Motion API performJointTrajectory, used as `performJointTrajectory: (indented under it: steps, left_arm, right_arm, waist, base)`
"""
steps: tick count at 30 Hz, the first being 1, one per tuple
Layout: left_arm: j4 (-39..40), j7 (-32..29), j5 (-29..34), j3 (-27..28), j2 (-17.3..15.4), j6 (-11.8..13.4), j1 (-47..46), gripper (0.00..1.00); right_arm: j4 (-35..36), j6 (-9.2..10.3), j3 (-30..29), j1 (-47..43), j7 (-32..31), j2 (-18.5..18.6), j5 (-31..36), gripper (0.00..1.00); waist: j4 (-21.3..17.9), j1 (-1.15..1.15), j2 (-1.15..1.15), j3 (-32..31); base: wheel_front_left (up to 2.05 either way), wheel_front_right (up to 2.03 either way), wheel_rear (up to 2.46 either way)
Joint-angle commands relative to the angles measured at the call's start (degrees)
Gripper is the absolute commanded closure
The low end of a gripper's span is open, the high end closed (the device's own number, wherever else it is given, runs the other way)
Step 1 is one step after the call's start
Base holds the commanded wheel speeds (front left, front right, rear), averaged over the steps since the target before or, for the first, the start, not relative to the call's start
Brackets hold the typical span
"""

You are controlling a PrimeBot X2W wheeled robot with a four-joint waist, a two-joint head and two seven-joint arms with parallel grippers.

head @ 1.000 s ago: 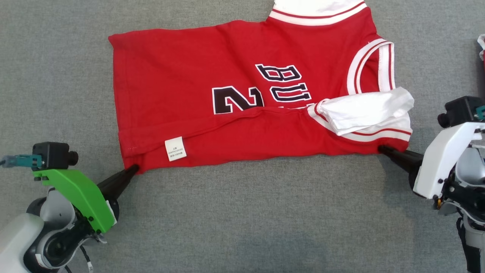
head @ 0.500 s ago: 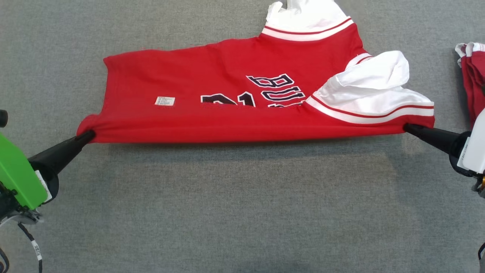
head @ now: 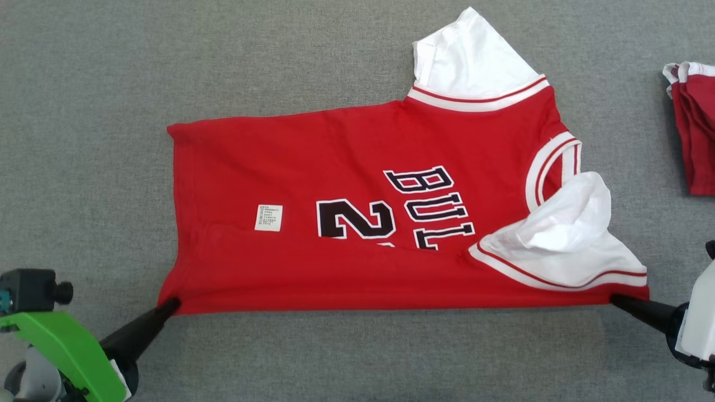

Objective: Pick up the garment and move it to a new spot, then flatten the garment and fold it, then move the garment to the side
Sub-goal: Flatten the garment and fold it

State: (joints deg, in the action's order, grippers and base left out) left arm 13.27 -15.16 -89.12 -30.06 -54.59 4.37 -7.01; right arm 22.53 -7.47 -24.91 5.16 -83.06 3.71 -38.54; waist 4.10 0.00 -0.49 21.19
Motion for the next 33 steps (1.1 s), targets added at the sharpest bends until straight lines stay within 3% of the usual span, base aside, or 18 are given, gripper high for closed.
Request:
performJointTrajectory:
  steps: [1, 7, 8, 9, 10, 11, 12, 16, 22, 27, 33]
  left_arm:
    - [-0.31, 1.84, 1.10, -0.58, 0.88, 0.01, 2.35, 1.00]
    - [-1.50, 4.56, 3.27, -2.66, 2.63, 0.72, 5.71, 1.00]
    - [-1.91, 4.89, 4.19, -2.93, 2.60, 1.20, 5.76, 0.88]
    - [-2.24, 5.33, 5.08, -3.24, 2.75, 1.64, 5.70, 0.71]
    - [-2.24, 5.33, 5.08, -3.24, 2.75, 1.64, 5.70, 0.71]
    - [-2.61, 5.80, 5.56, -3.31, 3.22, 2.10, 5.74, 0.41]
    - [-2.94, 6.10, 6.18, -3.49, 3.27, 2.45, 5.69, 0.00]
    - [-3.20, 8.39, 9.84, -2.90, 1.60, 4.47, 5.20, 0.00]
    - [0.89, 9.67, 13.31, -0.24, -1.92, 6.95, 1.40, 0.00]
    - [0.81, 7.17, 17.52, 0.77, -2.99, 5.49, -7.73, 0.00]
    - [-7.42, -2.84, 19.96, -3.46, 2.55, 0.07, -23.30, 0.00]
  right_arm:
    - [0.18, -0.04, -0.38, -3.42, 2.06, 0.69, -0.24, 1.00]
    - [-0.68, -0.04, 1.50, -8.91, 8.73, 2.51, -0.50, 1.00]
    - [-0.85, -0.03, 1.91, -9.40, 10.40, 3.13, -0.08, 0.84]
    - [-1.18, -0.02, 2.47, -9.80, 12.09, 3.91, 0.51, 0.15]
    - [-1.18, -0.02, 2.47, -9.80, 12.09, 3.91, 0.51, 0.15]
    - [-1.67, -0.02, 3.09, -10.29, 13.47, 4.62, 1.10, 0.00]
    - [-1.99, -0.02, 3.92, -10.65, 14.65, 5.29, 1.34, 0.00]
    - [-2.02, -0.03, 5.21, -10.17, 18.96, 8.13, 2.31, 0.00]
    - [0.20, -0.03, 5.12, -1.28, 24.06, 11.76, 3.31, 0.00]
    - [-2.39, -0.04, 11.37, 12.72, 27.67, 12.80, 8.47, 0.00]
    - [-13.60, -0.03, 20.80, 31.69, 26.34, 12.10, 16.19, 0.00]
  waist:
    - [0.52, 0.00, 0.49, -0.28]
    - [1.13, 0.00, 0.49, -0.93]
    - [1.17, 0.00, 0.49, -1.00]
    - [1.27, 0.00, 0.49, -1.14]
    - [1.27, 0.00, 0.49, -1.14]
    - [1.33, 0.00, 0.49, -1.28]
    - [1.34, 0.00, 0.49, -1.47]
    - [1.31, 0.00, 0.49, -1.90]
    - [1.11, 0.00, 0.49, 0.80]
    - [1.53, 0.00, 0.49, 5.41]
    - [2.96, 0.00, 0.49, 11.57]
  base:
    - [0.00, 0.00, 0.00]
    - [0.00, 0.00, 0.00]
    - [0.00, 0.00, 0.00]
    - [0.00, 0.00, 0.00]
    - [0.00, 0.00, 0.00]
    - [0.00, 0.00, 0.00]
    - [0.00, 0.00, 0.00]
    - [0.00, 0.00, 0.00]
    - [0.00, 0.00, 0.00]
    - [0.00, 0.00, 0.00]
    - [0.00, 0.00, 0.00]
